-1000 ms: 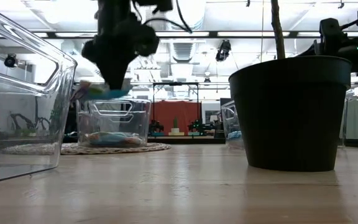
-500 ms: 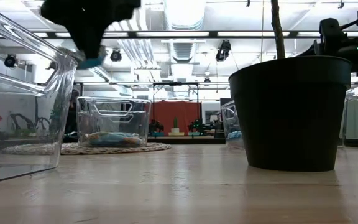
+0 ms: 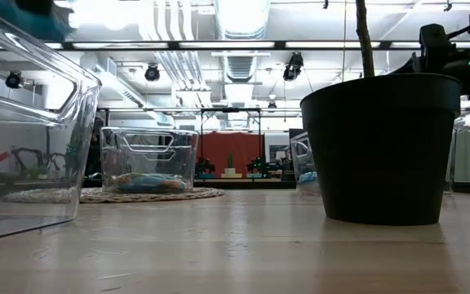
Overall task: Pick and place Granola Bars by type
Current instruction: Put the blue granola bar into the bottom left transparent bin
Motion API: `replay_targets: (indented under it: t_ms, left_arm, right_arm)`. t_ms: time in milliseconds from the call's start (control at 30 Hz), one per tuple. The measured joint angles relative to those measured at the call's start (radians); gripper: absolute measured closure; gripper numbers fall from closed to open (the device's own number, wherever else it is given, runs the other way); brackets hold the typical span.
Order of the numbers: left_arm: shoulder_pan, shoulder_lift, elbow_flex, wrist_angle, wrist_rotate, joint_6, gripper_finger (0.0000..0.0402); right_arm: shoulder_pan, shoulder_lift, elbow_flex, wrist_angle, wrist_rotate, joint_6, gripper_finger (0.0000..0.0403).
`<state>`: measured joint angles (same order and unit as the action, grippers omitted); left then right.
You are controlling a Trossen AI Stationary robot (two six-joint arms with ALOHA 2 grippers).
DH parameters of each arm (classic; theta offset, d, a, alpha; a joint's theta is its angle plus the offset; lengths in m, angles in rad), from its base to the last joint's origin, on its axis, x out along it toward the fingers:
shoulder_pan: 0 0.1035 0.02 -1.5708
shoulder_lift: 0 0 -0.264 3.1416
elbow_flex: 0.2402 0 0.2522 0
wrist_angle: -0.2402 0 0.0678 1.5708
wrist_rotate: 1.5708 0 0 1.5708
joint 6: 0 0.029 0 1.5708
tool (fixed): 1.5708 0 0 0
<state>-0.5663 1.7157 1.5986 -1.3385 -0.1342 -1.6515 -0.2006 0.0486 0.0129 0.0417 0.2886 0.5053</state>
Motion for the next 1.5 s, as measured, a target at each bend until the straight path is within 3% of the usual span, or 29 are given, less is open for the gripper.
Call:
replay_targets:
  t_ms: [133,400,600,1500]
  left_arm:
    - [-0.054,0.001,0.000,0.088,0.015,-0.017,0.0401]
    - [-0.113,0.021,-0.010,0.090,0.065,-0.053,0.0401]
    - [-0.113,0.027,-0.092,0.138,0.146,-0.041,0.0401]
    - [-0.113,0.027,-0.398,0.400,0.213,-0.021,0.0401]
  right_arm:
    - [0.000,0.000,0.000,0.000,0.000,0.000,0.0280]
    - [0.000,0.000,0.000,0.000,0.000,0.000,0.0273]
    - [0.000,0.000,0.000,0.000,0.000,0.000,0.0268]
    - [0.000,0.000,0.000,0.000,0.000,0.000,0.0272]
